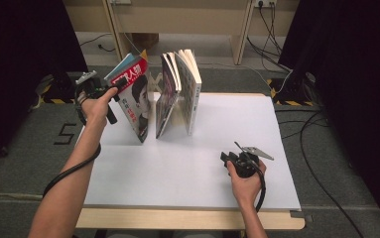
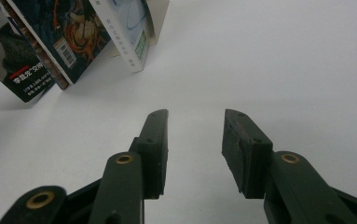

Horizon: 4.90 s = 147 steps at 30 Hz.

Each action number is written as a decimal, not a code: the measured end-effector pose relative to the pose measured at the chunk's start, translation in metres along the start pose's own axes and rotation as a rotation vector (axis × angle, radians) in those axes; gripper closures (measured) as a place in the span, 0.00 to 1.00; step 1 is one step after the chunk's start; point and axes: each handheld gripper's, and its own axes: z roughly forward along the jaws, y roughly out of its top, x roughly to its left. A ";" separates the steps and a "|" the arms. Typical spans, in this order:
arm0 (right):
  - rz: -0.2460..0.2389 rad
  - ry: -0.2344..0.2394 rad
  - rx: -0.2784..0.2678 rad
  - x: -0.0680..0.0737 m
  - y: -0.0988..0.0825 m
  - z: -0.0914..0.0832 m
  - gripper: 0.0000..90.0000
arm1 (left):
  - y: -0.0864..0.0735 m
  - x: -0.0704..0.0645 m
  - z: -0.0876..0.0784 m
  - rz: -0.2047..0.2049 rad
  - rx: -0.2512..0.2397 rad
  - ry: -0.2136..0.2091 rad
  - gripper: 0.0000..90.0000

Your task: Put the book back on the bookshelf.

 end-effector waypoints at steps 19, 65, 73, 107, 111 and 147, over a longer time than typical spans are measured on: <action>-0.005 -0.004 0.016 0.000 -0.001 0.001 0.68 | 0.011 -0.031 0.001 0.189 0.052 0.022 0.96; -0.004 -0.006 0.005 -0.001 0.000 -0.001 0.68 | -0.015 0.002 -0.024 0.221 -0.132 0.128 0.77; -0.005 -0.007 0.008 0.000 -0.001 0.000 0.68 | -0.023 0.011 -0.027 0.192 -0.118 0.132 0.75; -0.007 -0.007 0.010 0.000 -0.002 0.001 0.68 | -0.030 0.024 -0.040 0.096 -0.101 0.114 0.61; -0.014 -0.007 0.013 0.000 -0.002 0.001 0.68 | -0.030 0.023 -0.043 0.084 -0.102 0.111 0.58; -0.015 -0.007 0.014 0.003 -0.003 0.002 0.68 | -0.035 0.025 -0.078 0.079 -0.045 0.102 0.46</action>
